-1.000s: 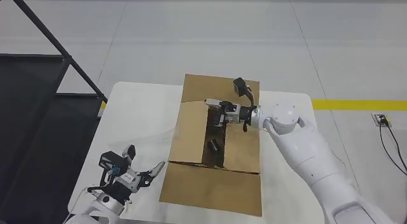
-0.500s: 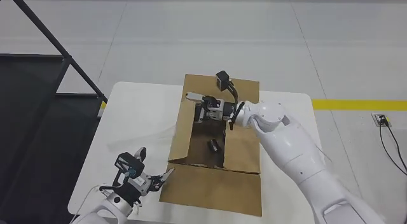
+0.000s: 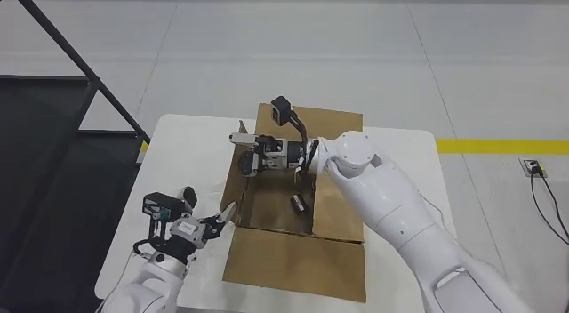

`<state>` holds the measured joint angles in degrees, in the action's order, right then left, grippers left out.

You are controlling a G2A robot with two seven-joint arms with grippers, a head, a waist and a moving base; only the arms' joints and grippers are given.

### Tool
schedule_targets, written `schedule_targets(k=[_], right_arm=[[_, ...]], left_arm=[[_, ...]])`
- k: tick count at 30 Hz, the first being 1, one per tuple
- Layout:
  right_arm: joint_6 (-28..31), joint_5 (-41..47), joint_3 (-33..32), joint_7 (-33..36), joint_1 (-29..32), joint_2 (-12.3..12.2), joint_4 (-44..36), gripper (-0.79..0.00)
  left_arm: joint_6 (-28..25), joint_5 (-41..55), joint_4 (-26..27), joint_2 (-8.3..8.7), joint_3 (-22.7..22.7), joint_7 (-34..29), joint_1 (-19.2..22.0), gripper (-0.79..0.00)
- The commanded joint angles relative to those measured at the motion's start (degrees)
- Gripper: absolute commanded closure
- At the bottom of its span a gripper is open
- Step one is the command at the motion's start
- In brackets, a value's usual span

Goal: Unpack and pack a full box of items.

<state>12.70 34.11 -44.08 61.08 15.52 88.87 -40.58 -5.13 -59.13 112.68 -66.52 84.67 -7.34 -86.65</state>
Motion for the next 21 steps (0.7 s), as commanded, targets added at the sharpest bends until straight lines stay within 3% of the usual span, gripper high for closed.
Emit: schedule_targets(k=[1, 12, 21], right_arm=[[1.34, -0.16, -0.09, 1.05, -0.44, 0.20, 1.49, -0.785], [10.07, 3.93, -9.50, 5.99, 1.87, -3.09, 4.32, -0.785], [9.38, 3.14, -17.17, 5.99, 6.34, -6.86, -0.36, -0.785]], left_arm=[[0.48, 0.93, -0.46, 0.02, 1.44, 0.25, -0.16, -0.785], [-0.76, 4.03, -6.84, 0.39, 8.10, -1.52, -1.09, -0.785], [-1.70, 1.77, -10.98, 0.49, 7.92, -3.53, 0.27, -0.785]])
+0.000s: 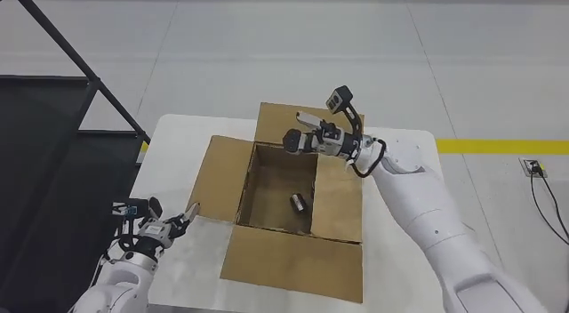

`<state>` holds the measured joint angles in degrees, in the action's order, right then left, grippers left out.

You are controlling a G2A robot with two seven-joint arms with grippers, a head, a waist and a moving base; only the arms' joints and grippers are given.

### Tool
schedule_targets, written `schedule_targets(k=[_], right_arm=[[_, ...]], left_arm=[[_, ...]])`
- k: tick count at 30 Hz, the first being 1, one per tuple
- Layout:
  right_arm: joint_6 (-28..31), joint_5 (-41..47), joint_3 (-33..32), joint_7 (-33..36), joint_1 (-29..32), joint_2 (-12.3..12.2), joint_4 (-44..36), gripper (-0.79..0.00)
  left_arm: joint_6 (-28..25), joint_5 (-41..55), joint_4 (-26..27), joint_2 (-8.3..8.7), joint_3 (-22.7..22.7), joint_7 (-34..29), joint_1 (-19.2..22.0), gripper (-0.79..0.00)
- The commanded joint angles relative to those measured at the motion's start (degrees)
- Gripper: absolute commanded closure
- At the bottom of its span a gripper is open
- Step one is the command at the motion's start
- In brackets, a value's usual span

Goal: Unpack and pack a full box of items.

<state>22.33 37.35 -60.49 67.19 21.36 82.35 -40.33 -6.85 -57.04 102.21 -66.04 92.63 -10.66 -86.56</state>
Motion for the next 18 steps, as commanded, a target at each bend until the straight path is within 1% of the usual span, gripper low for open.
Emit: schedule_targets(k=[1, 6, 9, 18], right_arm=[[-0.47, -0.17, -1.44, -0.07, 1.04, -0.66, -1.28, -0.785], [-1.71, -0.65, -4.38, -0.16, 3.52, -2.04, -4.55, -0.785], [-2.20, -0.85, -5.86, 0.03, 4.94, -2.72, -6.63, -0.785], [-3.21, -1.66, -9.14, 0.05, 8.73, -4.26, -12.23, -0.785]], left_arm=[[0.01, -0.51, -1.01, 0.01, -0.05, -0.26, 0.44, -0.785], [-0.39, -1.98, -2.78, 0.07, -0.16, -0.77, 1.40, -0.785], [-0.41, -3.09, -2.74, 0.07, -0.27, -0.11, 1.39, -0.785], [-0.97, -1.49, 3.57, 0.18, 3.24, 1.89, -1.81, -0.785]])
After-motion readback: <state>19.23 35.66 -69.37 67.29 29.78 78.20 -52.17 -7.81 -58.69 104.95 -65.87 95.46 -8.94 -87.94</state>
